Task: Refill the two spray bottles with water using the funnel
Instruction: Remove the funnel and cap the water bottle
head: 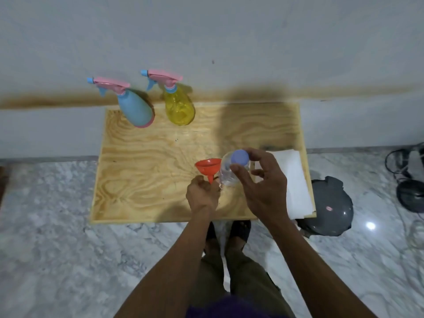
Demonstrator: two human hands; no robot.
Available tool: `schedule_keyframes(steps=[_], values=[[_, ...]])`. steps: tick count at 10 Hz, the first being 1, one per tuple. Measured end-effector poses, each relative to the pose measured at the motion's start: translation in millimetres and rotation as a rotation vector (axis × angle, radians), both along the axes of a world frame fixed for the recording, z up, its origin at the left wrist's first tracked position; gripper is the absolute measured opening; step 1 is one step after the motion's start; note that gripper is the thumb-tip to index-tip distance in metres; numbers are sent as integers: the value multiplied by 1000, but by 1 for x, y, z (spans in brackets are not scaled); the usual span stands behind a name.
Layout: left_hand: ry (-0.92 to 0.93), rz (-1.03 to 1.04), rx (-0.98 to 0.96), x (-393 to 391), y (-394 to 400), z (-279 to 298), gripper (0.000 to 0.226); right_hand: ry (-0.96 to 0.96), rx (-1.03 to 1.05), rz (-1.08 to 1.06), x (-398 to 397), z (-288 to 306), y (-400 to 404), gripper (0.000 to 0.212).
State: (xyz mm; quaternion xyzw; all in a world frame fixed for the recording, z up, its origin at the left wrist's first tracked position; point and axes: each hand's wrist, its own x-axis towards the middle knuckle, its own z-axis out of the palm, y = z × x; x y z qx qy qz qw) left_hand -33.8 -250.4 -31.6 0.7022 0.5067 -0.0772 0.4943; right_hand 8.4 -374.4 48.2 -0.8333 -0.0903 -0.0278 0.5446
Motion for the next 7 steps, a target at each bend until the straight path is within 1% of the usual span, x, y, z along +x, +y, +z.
schedule_keyframes(steps=[1, 2, 4, 5, 6, 7], values=[[-48, 94, -19, 8, 2, -18, 20, 15, 9, -37, -3, 5, 4, 35], [-48, 47, 47, 5, 8, -56, 24, 10, 26, -40, -4, 1, 5, 34], [-106, 15, 142, 2, 8, -15, 14, 5, 23, -56, -4, 1, 7, 34], [-157, 39, 175, -7, 16, 4, 18, 22, 37, -79, -4, -4, 9, 36], [-277, 48, 183, -14, 28, 15, 14, 39, 35, -103, -4, -3, 17, 39], [-331, 7, 223, -18, 42, 21, 19, 20, 37, -117, -3, -5, 24, 41]])
